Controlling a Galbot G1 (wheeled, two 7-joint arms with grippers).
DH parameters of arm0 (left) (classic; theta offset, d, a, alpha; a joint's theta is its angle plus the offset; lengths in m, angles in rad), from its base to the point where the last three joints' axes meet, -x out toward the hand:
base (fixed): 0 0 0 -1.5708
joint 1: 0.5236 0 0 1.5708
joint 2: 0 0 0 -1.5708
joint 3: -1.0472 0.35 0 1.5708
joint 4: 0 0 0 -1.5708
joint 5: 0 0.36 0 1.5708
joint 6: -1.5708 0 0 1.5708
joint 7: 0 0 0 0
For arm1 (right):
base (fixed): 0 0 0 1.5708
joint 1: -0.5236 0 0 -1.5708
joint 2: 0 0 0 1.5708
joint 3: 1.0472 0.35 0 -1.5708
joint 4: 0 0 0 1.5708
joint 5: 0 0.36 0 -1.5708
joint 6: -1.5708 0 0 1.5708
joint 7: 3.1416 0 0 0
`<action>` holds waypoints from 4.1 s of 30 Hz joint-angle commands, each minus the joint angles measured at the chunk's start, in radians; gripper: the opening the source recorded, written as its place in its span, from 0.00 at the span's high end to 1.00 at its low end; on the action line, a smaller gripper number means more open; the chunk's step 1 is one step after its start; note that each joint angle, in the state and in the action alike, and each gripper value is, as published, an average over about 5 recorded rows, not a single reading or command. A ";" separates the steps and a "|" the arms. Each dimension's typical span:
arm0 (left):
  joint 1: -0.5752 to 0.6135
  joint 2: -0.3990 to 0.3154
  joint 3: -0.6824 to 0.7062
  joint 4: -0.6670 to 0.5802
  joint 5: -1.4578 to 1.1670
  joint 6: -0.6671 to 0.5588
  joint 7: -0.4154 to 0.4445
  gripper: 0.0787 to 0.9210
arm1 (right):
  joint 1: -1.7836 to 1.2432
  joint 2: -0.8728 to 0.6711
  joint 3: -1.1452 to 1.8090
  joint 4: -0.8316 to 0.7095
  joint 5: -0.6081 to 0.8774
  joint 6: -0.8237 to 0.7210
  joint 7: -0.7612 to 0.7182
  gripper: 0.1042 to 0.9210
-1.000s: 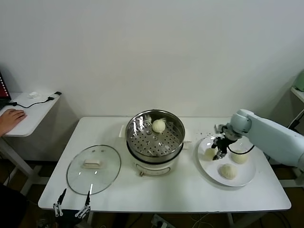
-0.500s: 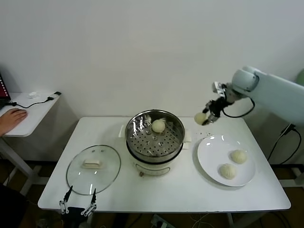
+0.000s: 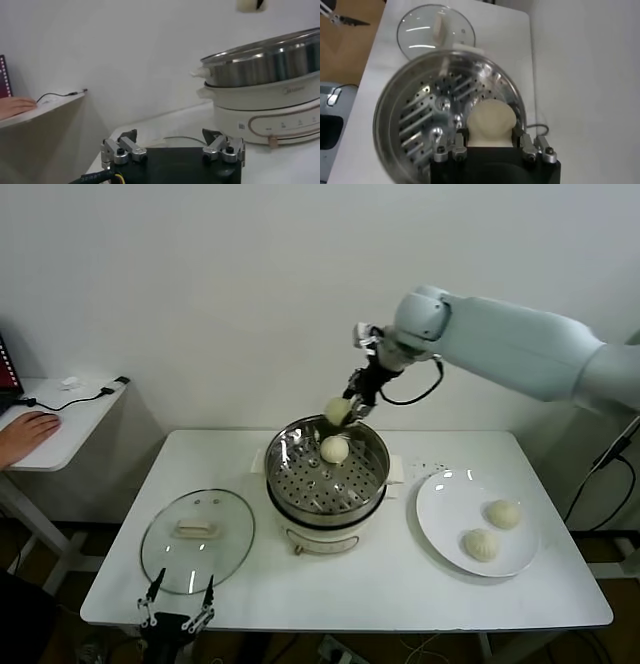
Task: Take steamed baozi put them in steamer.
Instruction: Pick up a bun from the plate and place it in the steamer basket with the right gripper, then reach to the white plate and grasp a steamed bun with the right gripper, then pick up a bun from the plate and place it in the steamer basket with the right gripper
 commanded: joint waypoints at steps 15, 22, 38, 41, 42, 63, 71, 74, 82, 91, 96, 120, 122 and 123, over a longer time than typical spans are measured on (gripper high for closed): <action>0.005 0.002 0.003 -0.005 0.001 -0.004 -0.002 0.12 | -0.204 0.198 -0.046 -0.076 -0.006 -0.039 0.110 0.43; 0.010 0.007 -0.003 -0.001 -0.001 -0.010 -0.004 0.12 | -0.228 0.203 -0.037 -0.107 -0.035 -0.037 0.113 0.42; 0.011 0.005 -0.002 -0.005 0.000 -0.009 -0.005 0.12 | -0.193 0.153 -0.009 -0.072 -0.003 -0.044 0.108 0.12; 0.011 0.001 0.003 -0.014 0.003 -0.005 -0.004 0.12 | -0.153 0.096 -0.003 -0.033 0.007 -0.030 0.086 0.12; 0.011 0.000 0.005 -0.016 0.005 -0.004 -0.003 0.12 | -0.137 0.072 -0.002 -0.017 0.005 -0.023 0.076 0.12; 0.002 -0.010 -0.005 -0.005 0.017 0.013 -0.001 0.12 | -0.005 -0.748 -0.034 0.438 -0.434 0.121 -0.153 0.12; 0.023 -0.008 -0.013 -0.003 0.020 0.007 0.000 0.12 | -0.348 -0.849 0.177 0.365 -0.648 0.157 -0.140 0.12; 0.026 -0.008 -0.022 -0.004 0.019 0.007 0.000 0.12 | -0.487 -0.843 0.284 0.329 -0.690 0.162 -0.133 0.12; 0.028 -0.008 -0.033 0.005 0.017 0.008 -0.002 0.12 | -0.657 -0.765 0.407 0.232 -0.748 0.173 -0.115 0.12; 0.027 -0.009 -0.039 0.022 0.016 0.006 -0.003 0.12 | -0.701 -0.652 0.431 0.173 -0.747 0.170 -0.088 0.12; 0.026 -0.009 -0.041 0.027 0.016 0.005 -0.004 0.12 | -0.704 -0.623 0.428 0.149 -0.753 0.170 -0.092 0.12; 0.025 -0.009 -0.041 0.043 0.019 -0.001 -0.006 0.12 | -0.712 -0.613 0.475 0.099 -0.770 0.202 -0.149 0.44; 0.027 -0.009 -0.041 0.043 0.019 -0.002 -0.006 0.12 | -0.714 -0.619 0.488 0.102 -0.768 0.207 -0.154 0.45; 0.028 -0.009 -0.042 0.043 0.018 -0.002 -0.006 0.12 | -0.707 -0.622 0.489 0.105 -0.766 0.209 -0.156 0.45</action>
